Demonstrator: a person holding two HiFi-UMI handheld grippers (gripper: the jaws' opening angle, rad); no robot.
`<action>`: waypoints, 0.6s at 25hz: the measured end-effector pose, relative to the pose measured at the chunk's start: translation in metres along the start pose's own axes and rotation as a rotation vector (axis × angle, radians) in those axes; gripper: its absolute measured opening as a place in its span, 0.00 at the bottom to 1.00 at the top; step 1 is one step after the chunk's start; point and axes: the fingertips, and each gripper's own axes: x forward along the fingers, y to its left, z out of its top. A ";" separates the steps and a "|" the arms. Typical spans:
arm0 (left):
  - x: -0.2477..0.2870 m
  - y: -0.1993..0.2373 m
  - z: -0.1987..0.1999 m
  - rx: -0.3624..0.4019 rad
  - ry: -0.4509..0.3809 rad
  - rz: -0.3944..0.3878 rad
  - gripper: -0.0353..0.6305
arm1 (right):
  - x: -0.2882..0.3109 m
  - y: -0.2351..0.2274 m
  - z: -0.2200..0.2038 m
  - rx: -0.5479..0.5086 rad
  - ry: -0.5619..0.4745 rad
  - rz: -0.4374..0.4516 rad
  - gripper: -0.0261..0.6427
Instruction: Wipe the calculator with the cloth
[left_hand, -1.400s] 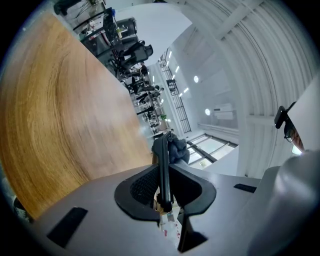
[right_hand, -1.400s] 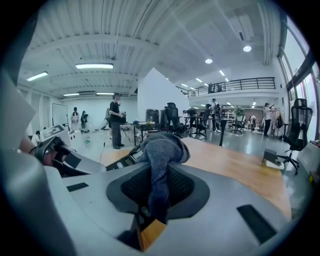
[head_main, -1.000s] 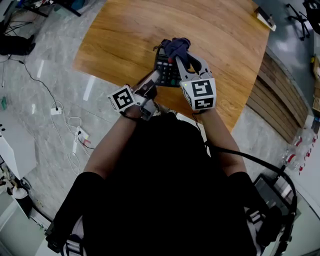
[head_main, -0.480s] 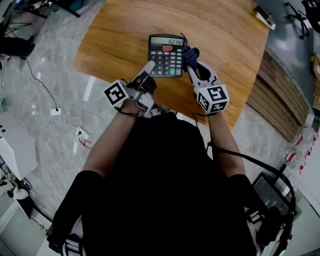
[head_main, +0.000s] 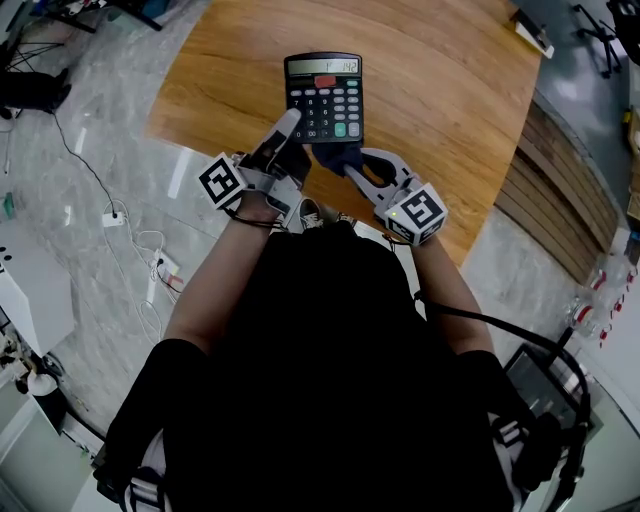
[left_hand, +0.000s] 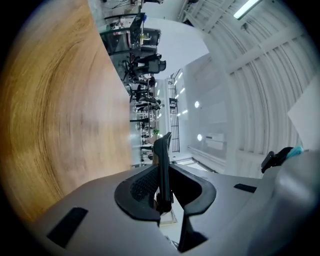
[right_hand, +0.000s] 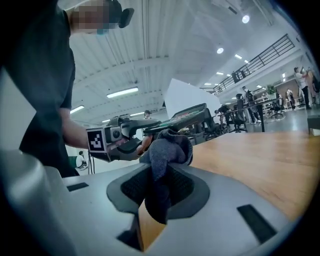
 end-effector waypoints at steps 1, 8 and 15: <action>0.001 -0.001 -0.004 -0.011 0.006 -0.003 0.16 | 0.000 -0.002 0.002 -0.001 -0.009 -0.007 0.16; -0.002 -0.009 -0.036 -0.072 0.061 -0.026 0.16 | -0.014 -0.045 0.024 0.001 -0.095 -0.135 0.16; -0.004 -0.020 -0.050 -0.116 0.091 -0.057 0.16 | -0.019 -0.091 0.053 -0.009 -0.160 -0.245 0.16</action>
